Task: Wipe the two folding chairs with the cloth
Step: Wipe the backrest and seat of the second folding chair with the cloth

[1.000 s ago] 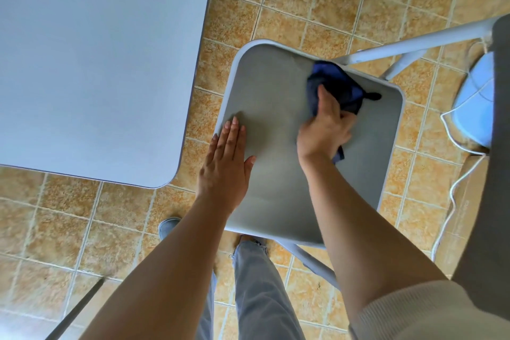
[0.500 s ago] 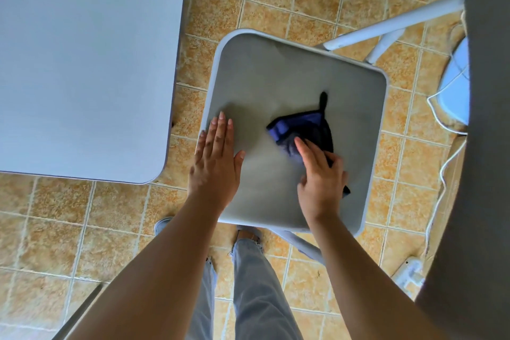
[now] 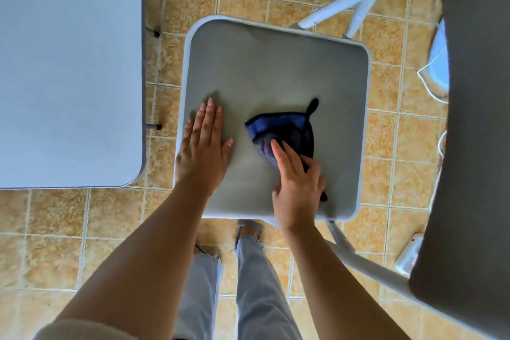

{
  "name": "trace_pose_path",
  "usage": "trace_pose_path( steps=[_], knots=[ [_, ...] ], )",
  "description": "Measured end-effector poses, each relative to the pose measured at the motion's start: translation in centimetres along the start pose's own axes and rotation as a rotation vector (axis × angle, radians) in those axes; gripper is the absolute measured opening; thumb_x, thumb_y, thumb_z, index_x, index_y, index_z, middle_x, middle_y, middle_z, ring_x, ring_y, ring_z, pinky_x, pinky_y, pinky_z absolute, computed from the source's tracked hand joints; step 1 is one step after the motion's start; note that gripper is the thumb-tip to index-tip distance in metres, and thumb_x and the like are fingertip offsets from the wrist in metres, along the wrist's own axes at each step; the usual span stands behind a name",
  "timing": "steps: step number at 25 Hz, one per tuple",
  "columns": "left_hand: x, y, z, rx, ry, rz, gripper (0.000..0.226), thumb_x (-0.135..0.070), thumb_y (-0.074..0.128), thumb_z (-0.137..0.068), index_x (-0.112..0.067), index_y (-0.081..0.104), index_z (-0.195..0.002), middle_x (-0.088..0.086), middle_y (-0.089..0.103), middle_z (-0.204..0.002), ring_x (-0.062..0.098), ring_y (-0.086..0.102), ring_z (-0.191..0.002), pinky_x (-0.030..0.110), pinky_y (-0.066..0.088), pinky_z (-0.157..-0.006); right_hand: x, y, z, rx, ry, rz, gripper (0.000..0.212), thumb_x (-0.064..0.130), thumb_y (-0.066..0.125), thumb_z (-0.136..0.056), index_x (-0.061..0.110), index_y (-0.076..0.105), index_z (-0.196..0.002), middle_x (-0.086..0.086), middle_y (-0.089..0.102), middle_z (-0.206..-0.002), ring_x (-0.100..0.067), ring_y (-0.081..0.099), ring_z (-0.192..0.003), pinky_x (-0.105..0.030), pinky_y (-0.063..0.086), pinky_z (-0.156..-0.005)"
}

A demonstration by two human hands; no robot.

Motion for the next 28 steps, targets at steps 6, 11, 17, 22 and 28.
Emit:
trace_pose_path(
  steps=[6, 11, 17, 22, 28],
  knots=[
    [-0.1, 0.7, -0.2, -0.042, -0.009, 0.01, 0.06, -0.037, 0.025, -0.102, -0.006, 0.013, -0.152, 0.01, 0.009, -0.16, 0.02, 0.005, -0.149, 0.039, 0.008, -0.121, -7.8, -0.7, -7.1, -0.149, 0.688, -0.168, 0.066, -0.002, 0.04, -0.086, 0.036, 0.042, -0.14, 0.007, 0.045, -0.146, -0.036, 0.041, -0.108, -0.04, 0.025, -0.078],
    [0.1, 0.8, 0.1, -0.067, -0.009, 0.014, 0.06, -0.036, 0.026, -0.102, -0.007, 0.013, -0.152, 0.01, 0.01, -0.16, 0.02, 0.005, -0.148, 0.039, 0.008, -0.121, -2.2, -0.2, -11.3, -0.162, 0.373, -0.186, 0.065, 0.001, 0.045, -0.083, 0.033, 0.045, -0.14, 0.01, 0.048, -0.142, -0.033, 0.044, -0.104, -0.046, 0.039, -0.082],
    [-0.1, 0.6, 0.1, -0.07, -0.011, 0.016, 0.06, -0.036, 0.026, -0.102, -0.007, 0.012, -0.152, 0.009, 0.009, -0.16, 0.019, 0.005, -0.148, 0.039, 0.008, -0.121, -1.1, 0.3, -2.5, -0.016, 0.071, -0.056, 0.086, -0.003, 0.061, -0.063, 0.037, 0.044, -0.138, 0.014, 0.047, -0.142, -0.027, 0.047, -0.106, -0.044, 0.041, -0.079],
    [-0.1, 0.4, -0.1, -0.074, -0.015, 0.014, 0.061, -0.037, 0.027, -0.101, -0.008, 0.011, -0.152, 0.009, 0.008, -0.161, 0.019, 0.004, -0.149, 0.04, 0.009, -0.121, -6.6, -0.5, -7.0, -0.157, 0.535, -0.177, 0.067, -0.004, 0.046, -0.082, 0.037, 0.05, -0.134, 0.01, 0.053, -0.138, -0.032, 0.042, -0.101, -0.048, 0.04, -0.082],
    [-0.1, 0.5, -0.1, -0.088, -0.008, 0.012, 0.061, -0.035, 0.03, -0.101, -0.006, 0.013, -0.152, 0.01, 0.01, -0.16, 0.021, 0.006, -0.148, 0.041, 0.01, -0.121, -1.0, 0.1, -14.7, -0.182, 0.321, -0.171, 0.066, 0.001, 0.044, -0.083, 0.038, 0.046, -0.138, 0.015, 0.049, -0.141, -0.03, 0.045, -0.101, -0.039, 0.036, -0.078]
  ],
)
Point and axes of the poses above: each hand's wrist, its own z-axis away from the middle knuckle, its own y-axis out of the palm, x = y × z, the point moved 2 cm from there along -z, towards the middle knuckle
